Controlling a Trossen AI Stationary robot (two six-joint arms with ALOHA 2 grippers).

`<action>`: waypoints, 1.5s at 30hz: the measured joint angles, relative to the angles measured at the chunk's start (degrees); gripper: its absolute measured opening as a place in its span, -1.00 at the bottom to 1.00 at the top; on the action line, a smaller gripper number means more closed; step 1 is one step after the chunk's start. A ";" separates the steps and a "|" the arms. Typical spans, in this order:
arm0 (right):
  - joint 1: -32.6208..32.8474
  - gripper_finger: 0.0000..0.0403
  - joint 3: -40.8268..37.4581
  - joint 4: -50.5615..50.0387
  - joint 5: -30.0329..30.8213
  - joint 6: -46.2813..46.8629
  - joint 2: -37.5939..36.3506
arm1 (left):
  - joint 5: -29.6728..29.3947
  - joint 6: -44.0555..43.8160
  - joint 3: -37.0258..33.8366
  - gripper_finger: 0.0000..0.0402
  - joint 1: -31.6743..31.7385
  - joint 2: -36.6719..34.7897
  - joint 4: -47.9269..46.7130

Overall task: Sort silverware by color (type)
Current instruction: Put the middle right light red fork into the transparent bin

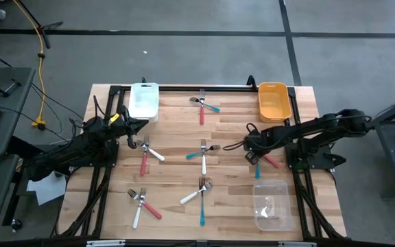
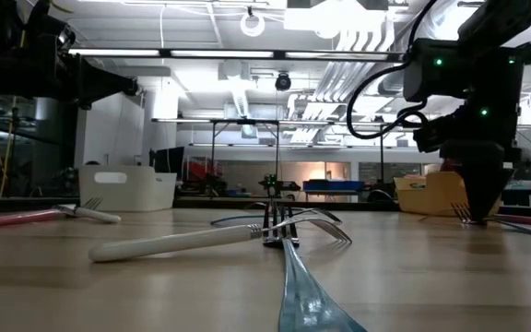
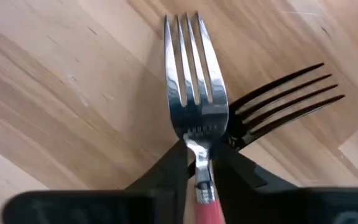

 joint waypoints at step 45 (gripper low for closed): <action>36.55 -0.90 36.00 -17.81 -4.04 48.69 0.22 | -2.62 6.41 0.00 -1.00 0.00 0.00 0.04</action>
